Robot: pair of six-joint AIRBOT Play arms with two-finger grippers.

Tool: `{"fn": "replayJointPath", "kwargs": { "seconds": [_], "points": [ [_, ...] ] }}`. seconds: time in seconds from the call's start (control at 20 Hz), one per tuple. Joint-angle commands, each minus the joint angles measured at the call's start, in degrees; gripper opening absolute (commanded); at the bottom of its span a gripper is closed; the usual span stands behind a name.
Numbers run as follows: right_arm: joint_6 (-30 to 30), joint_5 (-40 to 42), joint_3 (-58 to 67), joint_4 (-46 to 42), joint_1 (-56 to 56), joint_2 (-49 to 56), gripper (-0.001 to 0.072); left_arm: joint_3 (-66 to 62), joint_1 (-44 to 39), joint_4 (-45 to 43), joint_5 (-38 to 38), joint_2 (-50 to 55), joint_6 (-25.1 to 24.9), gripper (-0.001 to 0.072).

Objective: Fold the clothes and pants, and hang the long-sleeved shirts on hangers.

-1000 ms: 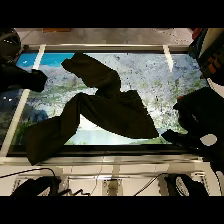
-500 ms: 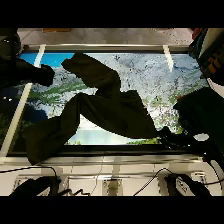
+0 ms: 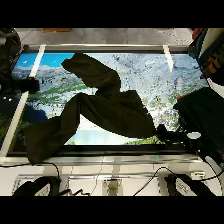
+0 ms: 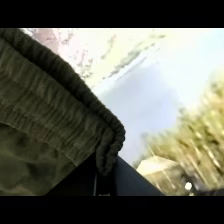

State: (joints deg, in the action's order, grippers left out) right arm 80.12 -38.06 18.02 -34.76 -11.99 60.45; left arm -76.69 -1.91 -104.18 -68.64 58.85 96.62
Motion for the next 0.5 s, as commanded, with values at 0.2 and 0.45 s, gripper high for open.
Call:
{"fn": "replayJointPath", "kwargs": {
  "seconds": [0.2,0.45],
  "points": [
    [-0.26,6.78,0.02,0.31,4.9,0.15,0.004,24.3,19.87,7.87,-13.53,-0.68,10.62,0.0461],
    [-0.31,9.38,0.02,-0.07,4.9,0.15,0.004,38.27,25.42,7.82,-15.15,-9.01,18.62,0.0463]
  ]
}}
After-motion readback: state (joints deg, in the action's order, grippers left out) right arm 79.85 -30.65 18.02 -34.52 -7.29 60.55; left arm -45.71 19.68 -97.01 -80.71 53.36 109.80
